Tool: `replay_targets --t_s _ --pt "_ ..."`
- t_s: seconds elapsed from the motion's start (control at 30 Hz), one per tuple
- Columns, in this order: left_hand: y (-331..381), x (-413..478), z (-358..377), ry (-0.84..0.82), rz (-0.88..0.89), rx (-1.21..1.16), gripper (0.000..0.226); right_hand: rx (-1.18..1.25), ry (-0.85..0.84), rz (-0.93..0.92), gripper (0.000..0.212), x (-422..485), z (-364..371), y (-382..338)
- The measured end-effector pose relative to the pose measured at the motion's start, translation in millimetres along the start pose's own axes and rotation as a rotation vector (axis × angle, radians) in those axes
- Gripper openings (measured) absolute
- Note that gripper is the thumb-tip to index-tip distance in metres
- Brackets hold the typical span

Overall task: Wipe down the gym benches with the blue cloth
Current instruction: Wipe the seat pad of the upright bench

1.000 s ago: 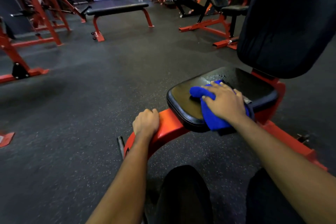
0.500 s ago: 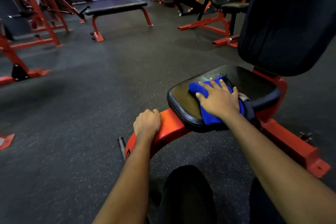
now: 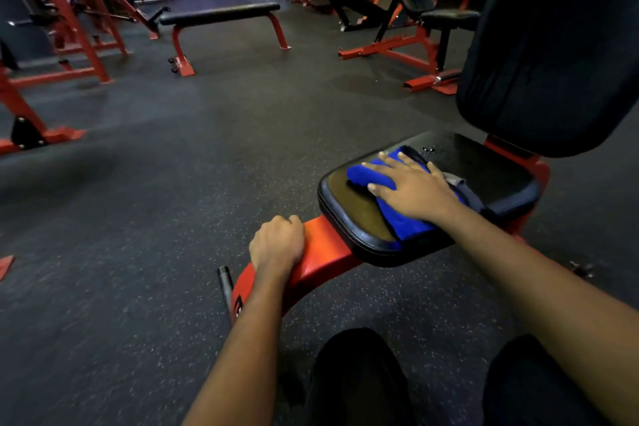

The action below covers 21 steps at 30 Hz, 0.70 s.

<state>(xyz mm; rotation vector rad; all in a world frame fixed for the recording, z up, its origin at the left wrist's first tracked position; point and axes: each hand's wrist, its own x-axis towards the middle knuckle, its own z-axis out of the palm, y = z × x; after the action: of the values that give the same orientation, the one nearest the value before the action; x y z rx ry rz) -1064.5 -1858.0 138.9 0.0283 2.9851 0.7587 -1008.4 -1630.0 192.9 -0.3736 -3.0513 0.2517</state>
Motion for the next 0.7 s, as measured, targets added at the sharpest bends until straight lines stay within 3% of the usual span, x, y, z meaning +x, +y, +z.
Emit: replay_targets --t_s 0.17,0.33,0.5,0.63,0.7 --pt "0 -1 0 -0.003 -0.009 -0.002 0.05 0.029 0.016 0.15 0.051 35 -3 -10" --pt "2 -2 -2 -0.009 -0.01 -0.004 0.049 0.054 -0.02 -0.104 0.052 17 0 8" --pt "3 -1 -3 -0.011 -0.016 -0.005 0.048 0.055 0.004 0.1 0.052 49 0 -1" --pt "2 0 -1 -0.008 -0.011 -0.002 0.048 0.025 -0.04 -0.083 0.051 34 -1 9" --pt "2 0 -2 -0.006 -0.01 0.003 0.048 0.053 -0.057 -0.08 0.052 43 -5 22"
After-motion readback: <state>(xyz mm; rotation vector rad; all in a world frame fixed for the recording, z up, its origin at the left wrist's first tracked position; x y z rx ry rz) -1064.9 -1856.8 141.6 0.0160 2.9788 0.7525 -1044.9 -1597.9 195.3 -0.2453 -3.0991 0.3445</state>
